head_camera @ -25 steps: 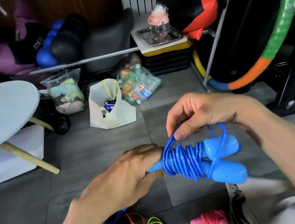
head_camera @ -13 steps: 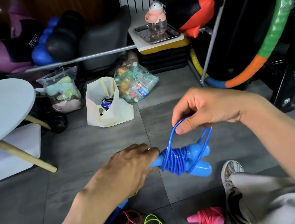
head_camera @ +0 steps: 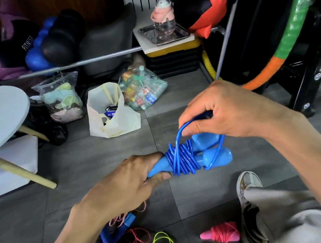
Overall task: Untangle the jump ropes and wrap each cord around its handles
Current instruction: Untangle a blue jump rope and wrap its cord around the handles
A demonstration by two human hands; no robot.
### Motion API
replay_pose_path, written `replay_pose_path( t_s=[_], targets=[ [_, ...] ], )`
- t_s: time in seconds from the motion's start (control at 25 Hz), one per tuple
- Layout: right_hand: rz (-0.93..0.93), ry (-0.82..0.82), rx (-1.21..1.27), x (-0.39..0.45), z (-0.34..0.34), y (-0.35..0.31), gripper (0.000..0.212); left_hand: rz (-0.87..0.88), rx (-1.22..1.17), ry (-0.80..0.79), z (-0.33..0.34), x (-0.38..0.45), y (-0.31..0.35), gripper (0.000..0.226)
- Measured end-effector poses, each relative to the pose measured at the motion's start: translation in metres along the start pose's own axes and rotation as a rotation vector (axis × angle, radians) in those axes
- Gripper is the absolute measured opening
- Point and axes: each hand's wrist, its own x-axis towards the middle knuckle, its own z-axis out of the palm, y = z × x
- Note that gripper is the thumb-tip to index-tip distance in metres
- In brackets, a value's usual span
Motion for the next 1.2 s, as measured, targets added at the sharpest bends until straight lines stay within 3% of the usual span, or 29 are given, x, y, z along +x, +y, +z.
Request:
replay_pose_path(
  t_s=[0.2,0.36,0.44,0.6,0.64,0.84,1.0,1.08,1.2],
  targets=[
    [-0.084,0.094,-0.068,-0.005,0.003,0.001,0.011,-0.090,0.097,0.116,0.000,-0.003,0.005,0.018],
    [-0.083,0.170,-0.099,-0.003,-0.003,0.006,0.018,-0.044,-0.052,0.092,-0.012,-0.002,0.002,0.017],
    [-0.109,0.225,-0.089,-0.006,-0.006,0.006,0.019,-0.134,-0.176,0.111,-0.014,-0.001,0.000,0.020],
    [-0.124,0.405,-0.116,-0.010,-0.013,0.007,0.018,-0.387,-0.649,0.300,-0.016,0.000,-0.007,0.027],
    [-0.124,0.403,-0.127,-0.010,-0.014,0.006,0.018,-0.420,-0.658,0.333,-0.017,-0.001,-0.009,0.027],
    [-0.234,0.149,-0.299,-0.010,0.013,-0.023,0.026,-0.516,-0.097,0.331,-0.006,0.006,0.000,0.031],
    [-0.290,0.040,-0.427,-0.013,0.026,-0.038,0.030,-0.490,0.074,0.361,0.008,0.014,-0.004,0.028],
    [-0.291,0.050,-0.401,-0.013,0.026,-0.041,0.029,-0.529,-0.161,0.336,0.008,0.018,-0.015,0.030],
    [-0.166,0.097,-0.214,-0.019,0.008,-0.027,0.032,-0.538,-1.206,0.350,-0.014,0.017,-0.025,0.021]
  ],
)
